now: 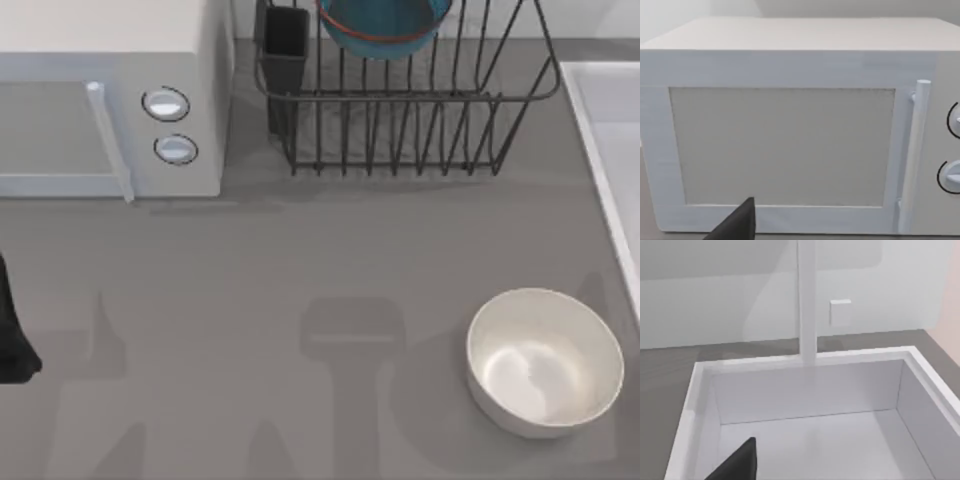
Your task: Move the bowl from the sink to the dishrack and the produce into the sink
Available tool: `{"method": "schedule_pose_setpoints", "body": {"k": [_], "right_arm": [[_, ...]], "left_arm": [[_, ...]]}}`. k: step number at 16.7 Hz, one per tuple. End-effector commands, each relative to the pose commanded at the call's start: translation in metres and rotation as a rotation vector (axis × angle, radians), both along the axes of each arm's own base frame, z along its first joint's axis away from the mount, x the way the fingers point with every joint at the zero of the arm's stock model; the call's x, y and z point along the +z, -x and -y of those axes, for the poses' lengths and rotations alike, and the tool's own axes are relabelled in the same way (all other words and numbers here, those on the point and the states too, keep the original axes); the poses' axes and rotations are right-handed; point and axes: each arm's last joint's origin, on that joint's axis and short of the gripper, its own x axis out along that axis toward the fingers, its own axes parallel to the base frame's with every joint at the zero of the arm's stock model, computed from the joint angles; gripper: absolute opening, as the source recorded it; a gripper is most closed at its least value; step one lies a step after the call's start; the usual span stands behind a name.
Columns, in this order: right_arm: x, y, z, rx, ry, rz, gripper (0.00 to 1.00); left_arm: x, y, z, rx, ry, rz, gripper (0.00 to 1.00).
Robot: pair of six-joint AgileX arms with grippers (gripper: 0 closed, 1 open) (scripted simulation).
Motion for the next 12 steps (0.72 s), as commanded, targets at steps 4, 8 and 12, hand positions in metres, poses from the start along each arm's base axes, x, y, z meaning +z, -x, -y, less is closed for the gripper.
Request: {"method": "schedule_pose_setpoints", "body": {"k": [4,8,12], "right_arm": [[0.062,0.03,-0.025,-0.006,0.054,0.197,1.0],[0.1,0.083,-0.056,0.045,0.073,0.362,1.0],[0.081,0.117,-0.075,0.102,0.033,0.312,1.0]], "left_arm": [[0.0,0.0,0.0,0.0,0.0,0.0,1.0],[0.0,0.0,0.0,0.0,0.0,0.0,1.0],[0.0,0.0,0.0,0.0,0.0,0.0,1.0]]}}
